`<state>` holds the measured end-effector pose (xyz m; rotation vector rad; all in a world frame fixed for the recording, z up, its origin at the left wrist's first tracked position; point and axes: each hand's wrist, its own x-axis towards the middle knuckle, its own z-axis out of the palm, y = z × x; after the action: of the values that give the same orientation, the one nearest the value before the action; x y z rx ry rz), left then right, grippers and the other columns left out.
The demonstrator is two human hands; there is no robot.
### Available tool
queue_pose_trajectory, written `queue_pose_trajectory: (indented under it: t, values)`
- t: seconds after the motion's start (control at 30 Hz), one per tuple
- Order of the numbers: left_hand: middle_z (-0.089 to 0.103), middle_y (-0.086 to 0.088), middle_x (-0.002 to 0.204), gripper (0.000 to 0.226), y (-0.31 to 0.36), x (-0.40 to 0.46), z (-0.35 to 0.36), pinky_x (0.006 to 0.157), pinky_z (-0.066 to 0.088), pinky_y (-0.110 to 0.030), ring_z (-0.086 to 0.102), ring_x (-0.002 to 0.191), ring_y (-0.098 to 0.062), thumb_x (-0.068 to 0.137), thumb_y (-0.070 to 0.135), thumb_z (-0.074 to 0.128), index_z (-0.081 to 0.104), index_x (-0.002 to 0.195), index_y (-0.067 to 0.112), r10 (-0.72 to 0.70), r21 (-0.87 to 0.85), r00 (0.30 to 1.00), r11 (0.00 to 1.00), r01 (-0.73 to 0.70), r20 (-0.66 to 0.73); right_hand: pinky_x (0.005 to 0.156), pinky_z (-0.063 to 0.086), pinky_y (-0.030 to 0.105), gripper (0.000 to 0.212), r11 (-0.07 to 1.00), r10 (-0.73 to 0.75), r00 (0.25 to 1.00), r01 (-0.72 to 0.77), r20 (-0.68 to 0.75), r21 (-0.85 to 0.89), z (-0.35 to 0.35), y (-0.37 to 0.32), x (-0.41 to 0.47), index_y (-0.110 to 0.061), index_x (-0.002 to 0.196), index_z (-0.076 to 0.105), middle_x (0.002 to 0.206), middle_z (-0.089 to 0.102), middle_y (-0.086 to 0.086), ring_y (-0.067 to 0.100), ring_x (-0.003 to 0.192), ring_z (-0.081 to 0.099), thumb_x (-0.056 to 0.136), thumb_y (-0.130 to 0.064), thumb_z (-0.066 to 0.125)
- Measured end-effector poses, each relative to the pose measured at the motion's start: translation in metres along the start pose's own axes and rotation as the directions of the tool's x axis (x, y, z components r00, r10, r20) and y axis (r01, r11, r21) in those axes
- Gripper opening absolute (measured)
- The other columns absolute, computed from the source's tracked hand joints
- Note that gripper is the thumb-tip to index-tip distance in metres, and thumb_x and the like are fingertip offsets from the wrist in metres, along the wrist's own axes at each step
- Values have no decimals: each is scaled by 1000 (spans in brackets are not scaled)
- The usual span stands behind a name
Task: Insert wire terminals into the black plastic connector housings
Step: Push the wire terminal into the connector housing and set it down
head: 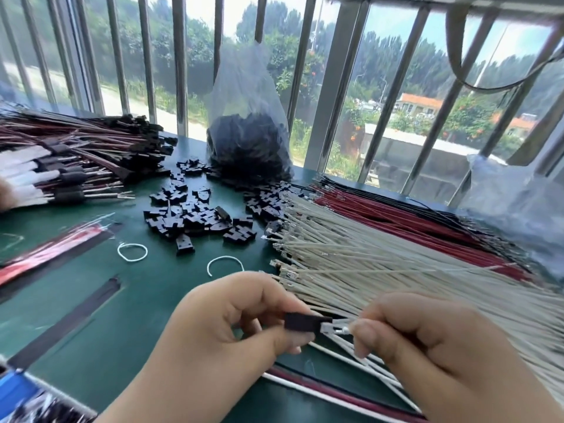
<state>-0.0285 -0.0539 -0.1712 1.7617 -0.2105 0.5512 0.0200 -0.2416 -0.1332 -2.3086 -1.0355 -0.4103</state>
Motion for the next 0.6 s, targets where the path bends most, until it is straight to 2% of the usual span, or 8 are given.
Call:
queue_pose_trajectory:
  t: [0.1,0.23,0.33,0.43,0.5,0.57,0.6]
  values:
    - [74,2,70,16,0,-1,0,48,46,-29,67,55,-14,52,39,72,71,68,35,9,-30,1000,1000,-8,20,50,34,-2,24,1000,10,1000,-11,18,22,1,0,0,-37,72,61,58,52,-26,-10,56,51,77,-56,48]
    - [72,-2,63,15,0,-3,2,45,45,-37,61,53,-35,51,38,75,72,66,36,25,-41,1000,999,-25,6,49,34,0,26,989,40,998,-47,54,137,1,0,-1,-36,70,62,53,52,-23,-4,54,52,76,-57,47]
    - [71,-3,65,15,1,-5,2,43,47,-38,61,48,-27,53,35,77,71,66,35,40,-12,999,999,-40,-1,47,33,1,25,995,37,999,-40,26,91,3,-2,-1,-35,72,62,53,51,-22,-5,51,49,77,-56,48]
    - [71,1,71,25,1,-4,4,45,49,-39,62,53,-27,59,19,76,68,68,40,81,98,996,992,-79,-22,45,31,4,28,995,31,999,-34,28,90,10,-5,-2,-32,70,62,53,49,-20,-3,49,47,77,-56,50]
    - [70,4,66,32,-6,7,10,49,50,-31,63,53,-19,66,11,74,66,62,42,69,172,998,983,-69,3,43,28,3,31,993,33,999,-32,-8,117,13,-6,-4,-28,67,63,51,46,-19,-4,46,43,75,-56,53]
    - [65,9,49,43,-15,12,13,50,43,-13,63,52,-2,78,8,72,64,48,38,-92,259,992,964,67,84,40,26,3,40,988,62,998,-59,-21,145,14,-5,-4,-25,63,62,45,42,-17,-3,42,39,70,-63,53]
    - [66,9,51,35,-14,10,13,50,42,-10,62,54,2,79,8,72,66,55,33,-38,240,993,971,10,114,40,26,5,47,986,75,997,-74,1,152,13,-3,-4,-23,61,62,44,41,-15,-2,42,39,67,-68,50]
